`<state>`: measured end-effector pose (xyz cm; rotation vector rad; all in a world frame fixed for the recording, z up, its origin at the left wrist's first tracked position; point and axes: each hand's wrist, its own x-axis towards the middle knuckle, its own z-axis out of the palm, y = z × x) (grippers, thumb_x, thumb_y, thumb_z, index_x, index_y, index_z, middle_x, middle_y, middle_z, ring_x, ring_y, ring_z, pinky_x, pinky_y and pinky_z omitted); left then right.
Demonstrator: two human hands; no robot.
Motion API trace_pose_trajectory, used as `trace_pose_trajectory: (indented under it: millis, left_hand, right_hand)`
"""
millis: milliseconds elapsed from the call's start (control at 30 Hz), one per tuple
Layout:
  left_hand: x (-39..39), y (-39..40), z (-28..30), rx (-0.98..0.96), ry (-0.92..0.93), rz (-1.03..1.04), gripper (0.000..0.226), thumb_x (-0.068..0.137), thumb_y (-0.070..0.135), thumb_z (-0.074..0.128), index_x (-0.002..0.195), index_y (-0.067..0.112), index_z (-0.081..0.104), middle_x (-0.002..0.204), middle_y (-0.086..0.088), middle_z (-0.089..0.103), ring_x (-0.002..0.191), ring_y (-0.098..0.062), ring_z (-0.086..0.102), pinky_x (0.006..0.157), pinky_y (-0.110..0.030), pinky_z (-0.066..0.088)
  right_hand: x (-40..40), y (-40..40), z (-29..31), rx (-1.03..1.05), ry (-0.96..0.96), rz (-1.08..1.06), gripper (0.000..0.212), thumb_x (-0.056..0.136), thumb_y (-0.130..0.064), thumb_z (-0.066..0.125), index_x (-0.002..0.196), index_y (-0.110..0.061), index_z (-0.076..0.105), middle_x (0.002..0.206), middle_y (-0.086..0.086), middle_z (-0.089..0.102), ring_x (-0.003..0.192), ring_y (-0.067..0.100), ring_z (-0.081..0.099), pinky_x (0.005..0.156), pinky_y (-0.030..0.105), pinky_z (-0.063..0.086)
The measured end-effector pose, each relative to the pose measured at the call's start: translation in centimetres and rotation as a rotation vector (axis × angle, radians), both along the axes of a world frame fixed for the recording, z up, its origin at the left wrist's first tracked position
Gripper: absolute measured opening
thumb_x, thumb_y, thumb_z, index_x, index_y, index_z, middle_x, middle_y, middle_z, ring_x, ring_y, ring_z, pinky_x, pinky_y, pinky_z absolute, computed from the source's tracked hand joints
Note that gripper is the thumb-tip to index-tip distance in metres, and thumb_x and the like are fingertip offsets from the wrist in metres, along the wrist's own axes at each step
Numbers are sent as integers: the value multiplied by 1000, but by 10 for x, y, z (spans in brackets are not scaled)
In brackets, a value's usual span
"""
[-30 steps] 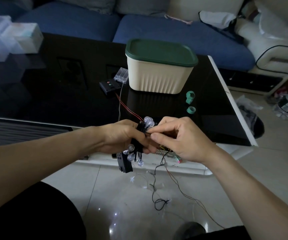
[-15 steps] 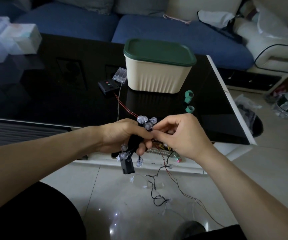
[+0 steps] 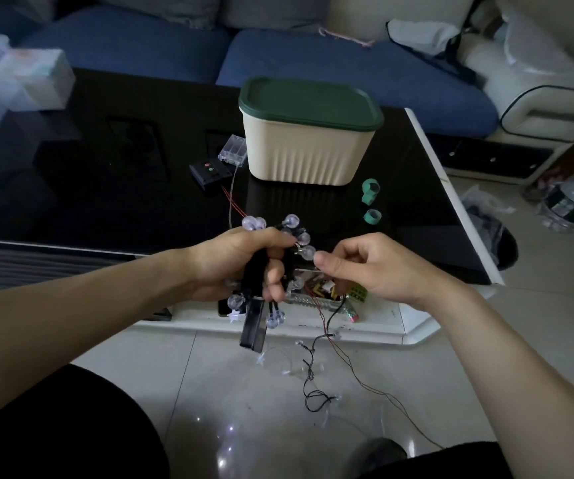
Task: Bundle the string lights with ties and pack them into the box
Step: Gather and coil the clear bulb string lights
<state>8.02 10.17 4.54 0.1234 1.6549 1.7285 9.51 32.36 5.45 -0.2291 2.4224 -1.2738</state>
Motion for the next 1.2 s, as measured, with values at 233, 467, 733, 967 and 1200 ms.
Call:
trace_pose_trajectory:
  millis: [233,467,733,967,1200]
  left_hand:
    - [-3,3,-4,125,-38,141,30,79,31,63,65,12,46,69,-13,61,67,-25,68,63,-29,58]
    - [-6,1,-4,197,-30,138,35,84,27,62,58,11,44,81,-19,65,68,-22,68,68,-29,59]
    - [-4,-1,4,84,-21,75,36,92,37,58,66,14,47,56,-2,48,42,-14,44,44,-20,40]
    - [-9,-1,-4,-47,65,163,44,89,34,67,56,18,42,52,-1,36,39,-16,36,41,-24,35]
    - [-5,-3,-11,-252,264,201,49,96,45,57,69,4,60,56,-10,60,52,-18,56,54,-24,48]
  right_hand:
    - [4,-12,-6,-195,47,20,50,69,-55,76,97,-13,73,68,14,65,62,22,62,62,35,49]
    - [3,-25,-15,-166,237,-49,40,73,-49,75,97,-16,73,89,3,76,84,20,72,79,37,58]
    - [0,-14,-3,-126,166,-55,44,75,-54,71,80,-11,72,57,-7,63,54,7,59,55,22,45]
    - [-3,0,1,-90,334,-176,35,89,-41,67,76,-10,72,55,0,63,54,10,61,66,27,54]
    - [6,-10,8,-224,175,-42,21,97,-18,63,84,-7,74,50,-5,54,48,5,50,57,19,47]
